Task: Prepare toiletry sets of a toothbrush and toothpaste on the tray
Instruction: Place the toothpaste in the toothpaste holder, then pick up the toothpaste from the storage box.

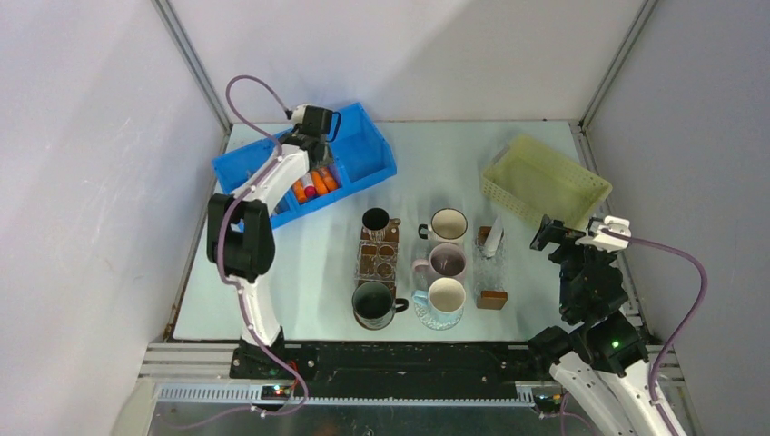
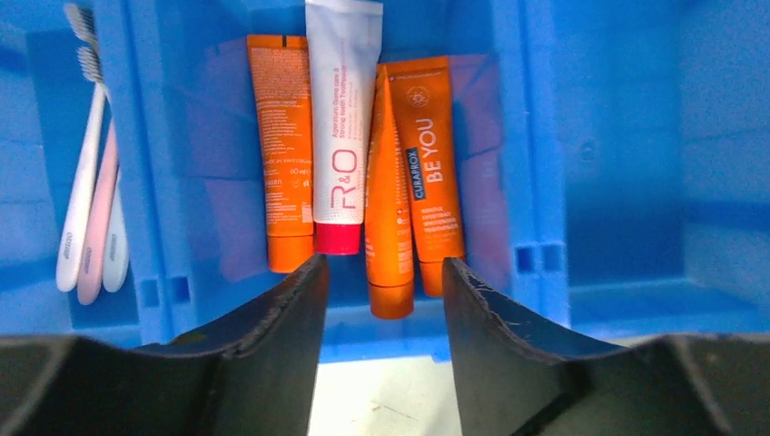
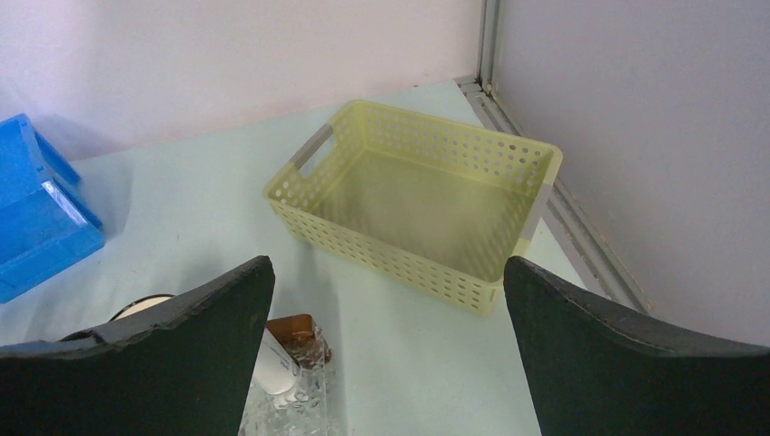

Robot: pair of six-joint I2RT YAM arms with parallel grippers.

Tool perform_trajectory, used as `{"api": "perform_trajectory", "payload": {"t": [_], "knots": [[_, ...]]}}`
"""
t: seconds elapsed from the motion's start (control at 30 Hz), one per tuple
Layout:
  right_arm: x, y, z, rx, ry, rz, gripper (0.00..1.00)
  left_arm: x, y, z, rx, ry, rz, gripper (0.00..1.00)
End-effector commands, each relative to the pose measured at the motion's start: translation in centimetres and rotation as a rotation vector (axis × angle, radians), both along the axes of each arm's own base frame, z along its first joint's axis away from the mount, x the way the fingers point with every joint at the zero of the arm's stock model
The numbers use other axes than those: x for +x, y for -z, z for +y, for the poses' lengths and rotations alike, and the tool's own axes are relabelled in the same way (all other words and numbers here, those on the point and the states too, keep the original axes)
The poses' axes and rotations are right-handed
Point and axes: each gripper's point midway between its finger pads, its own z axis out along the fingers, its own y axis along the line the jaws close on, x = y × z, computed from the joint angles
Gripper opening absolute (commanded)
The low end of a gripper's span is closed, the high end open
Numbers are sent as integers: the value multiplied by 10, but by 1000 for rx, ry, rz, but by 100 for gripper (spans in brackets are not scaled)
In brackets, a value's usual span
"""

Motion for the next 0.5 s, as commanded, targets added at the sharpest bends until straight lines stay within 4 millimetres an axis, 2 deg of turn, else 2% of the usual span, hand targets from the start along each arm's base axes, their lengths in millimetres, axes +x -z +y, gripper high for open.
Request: {"api": "perform_trajectory", "payload": {"t": [0.0, 0.13, 0.37, 0.47], "knots": [[-1, -7, -5, 6, 24, -40, 99, 15, 14, 5, -66, -33, 24, 51], [1, -5, -4, 5, 19, -37, 99, 22, 39, 11, -97, -49, 65, 42], [3, -2, -3, 0, 19, -26, 99, 24, 78, 1, -169, -18, 156, 30], [4, 0, -3, -2, 18, -22, 100, 22, 89, 0, -179, -21, 183, 30]]}}
